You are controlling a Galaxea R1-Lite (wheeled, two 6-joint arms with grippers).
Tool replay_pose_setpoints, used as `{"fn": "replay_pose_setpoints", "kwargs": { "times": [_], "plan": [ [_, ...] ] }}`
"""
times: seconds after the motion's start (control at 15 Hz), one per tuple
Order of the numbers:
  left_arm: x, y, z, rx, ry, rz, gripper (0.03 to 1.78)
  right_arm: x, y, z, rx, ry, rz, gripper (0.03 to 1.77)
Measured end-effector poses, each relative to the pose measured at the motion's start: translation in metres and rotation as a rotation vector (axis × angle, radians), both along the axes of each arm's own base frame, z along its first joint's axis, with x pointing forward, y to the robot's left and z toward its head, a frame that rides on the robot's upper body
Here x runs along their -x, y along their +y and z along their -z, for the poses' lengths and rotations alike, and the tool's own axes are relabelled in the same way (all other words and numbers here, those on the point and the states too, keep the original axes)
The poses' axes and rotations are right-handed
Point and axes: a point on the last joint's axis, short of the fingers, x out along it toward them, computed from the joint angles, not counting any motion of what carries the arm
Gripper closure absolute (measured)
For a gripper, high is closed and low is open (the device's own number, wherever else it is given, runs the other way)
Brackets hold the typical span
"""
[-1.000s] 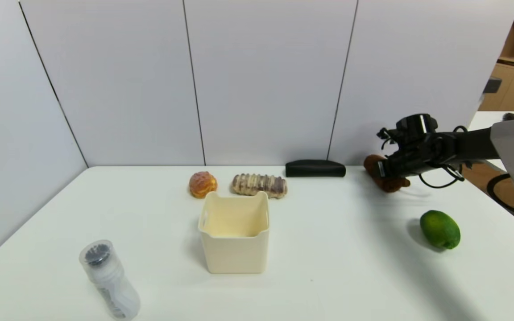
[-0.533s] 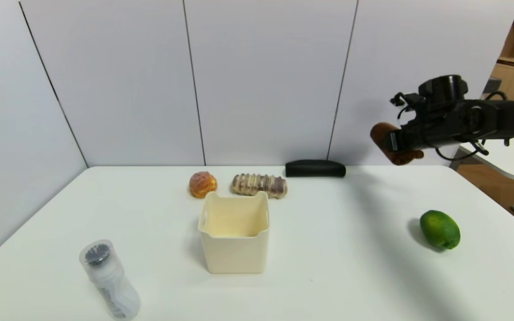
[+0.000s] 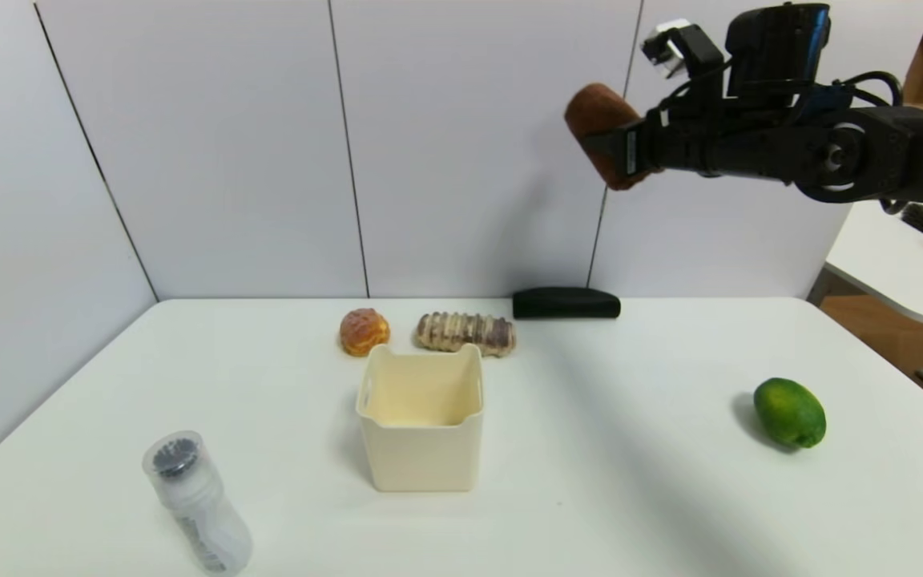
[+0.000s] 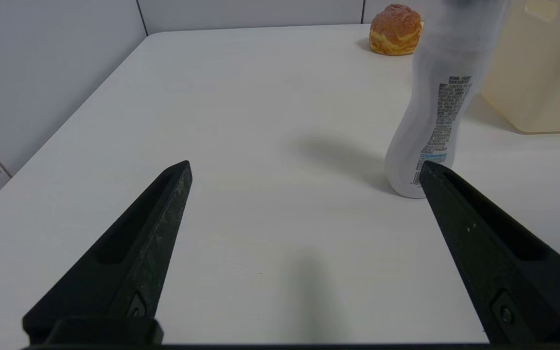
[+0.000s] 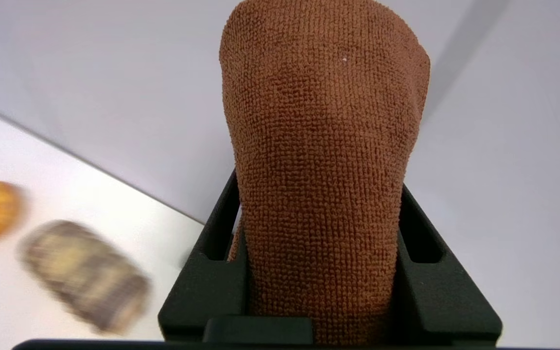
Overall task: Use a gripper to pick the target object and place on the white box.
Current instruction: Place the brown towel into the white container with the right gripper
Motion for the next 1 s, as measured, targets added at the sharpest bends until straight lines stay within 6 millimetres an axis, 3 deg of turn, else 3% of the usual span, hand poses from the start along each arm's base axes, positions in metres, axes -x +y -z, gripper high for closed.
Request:
{"fn": "replay_pose_setpoints", "kwargs": {
  "times": [0.13,0.4,1.0],
  "plan": [
    [0.000,0.000,0.000,0.000,0.000,0.000,0.12,0.010,0.031,-0.006,-0.023,-0.059,-0.183,1.11],
    [0.000,0.000,0.000,0.000,0.000,0.000,0.12,0.032,0.070,-0.004,-0.041,-0.029,-0.482,1.11],
    [0.000,0.000,0.000,0.000,0.000,0.000,0.12,0.080,0.088,0.030,0.095,0.146,-0.817,1.11]
  ]
}}
